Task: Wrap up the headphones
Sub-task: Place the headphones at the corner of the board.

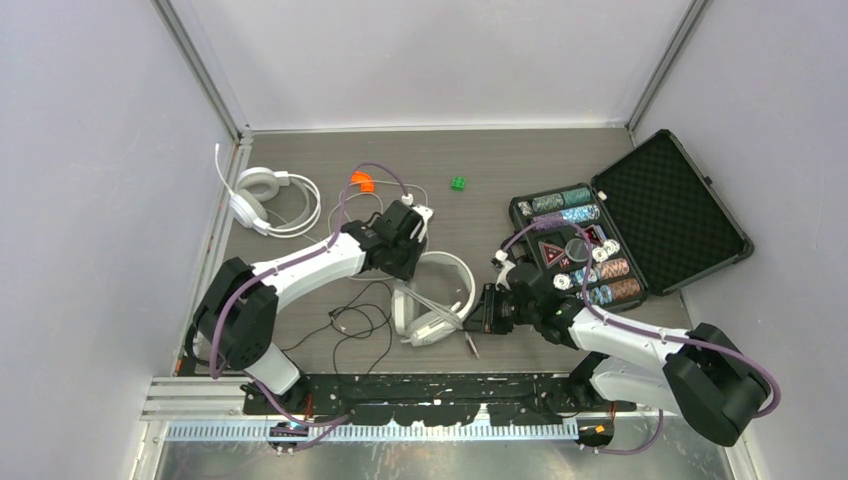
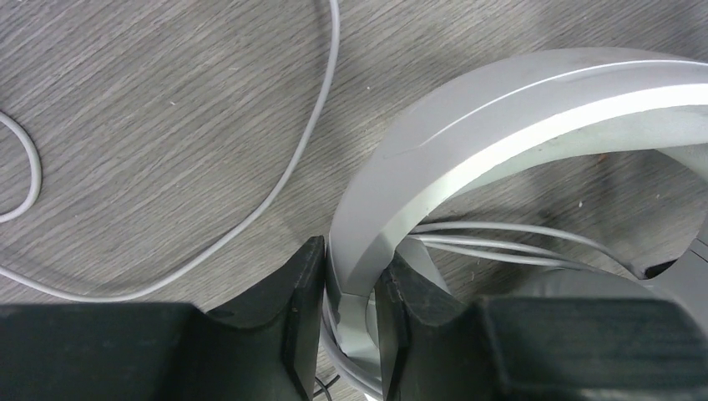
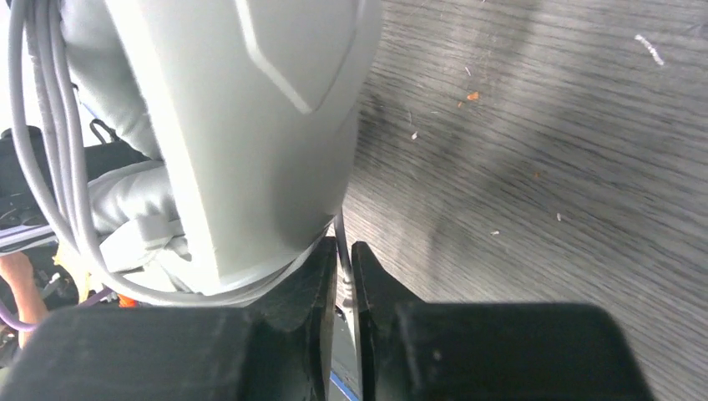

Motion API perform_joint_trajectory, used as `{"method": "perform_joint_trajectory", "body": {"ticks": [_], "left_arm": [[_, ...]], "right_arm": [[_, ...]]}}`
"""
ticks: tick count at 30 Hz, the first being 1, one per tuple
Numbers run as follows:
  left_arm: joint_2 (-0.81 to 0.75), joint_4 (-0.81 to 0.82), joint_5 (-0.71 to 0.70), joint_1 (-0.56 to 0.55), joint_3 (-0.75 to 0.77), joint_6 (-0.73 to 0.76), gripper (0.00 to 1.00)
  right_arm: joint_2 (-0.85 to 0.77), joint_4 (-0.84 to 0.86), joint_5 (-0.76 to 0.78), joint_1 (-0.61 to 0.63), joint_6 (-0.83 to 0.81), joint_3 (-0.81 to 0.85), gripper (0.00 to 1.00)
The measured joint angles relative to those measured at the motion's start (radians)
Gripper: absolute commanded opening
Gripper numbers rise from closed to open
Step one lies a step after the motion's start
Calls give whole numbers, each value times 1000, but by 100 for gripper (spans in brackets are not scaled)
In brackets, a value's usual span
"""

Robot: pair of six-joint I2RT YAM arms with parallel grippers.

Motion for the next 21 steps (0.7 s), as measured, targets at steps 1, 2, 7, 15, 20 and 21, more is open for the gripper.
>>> {"method": "perform_joint_trajectory", "body": {"ticks": [1,2,7,15,20,21], "left_arm": [[6,-3,-3,-1,5,0,28],[14,-7,-5,-3,13,-1,28],[37,-14,-16,-13,34,-5,34],[50,-34,-18,-32,79,-6,44],[50,-42,-14,-32,110,-5,56],[50,-44,-11,-32,114,-5,57]], "right_arm": [[-8,-7,3,0,-3,0,10],[-19,-16,6,0,-9,0,9],[-48,-51,31,0,-26,0,9],[-98,-151,82,0,-39,4,17],[-190,-242,121,0,-49,34,19],[-205,-258,128,0,-50,43,19]]}}
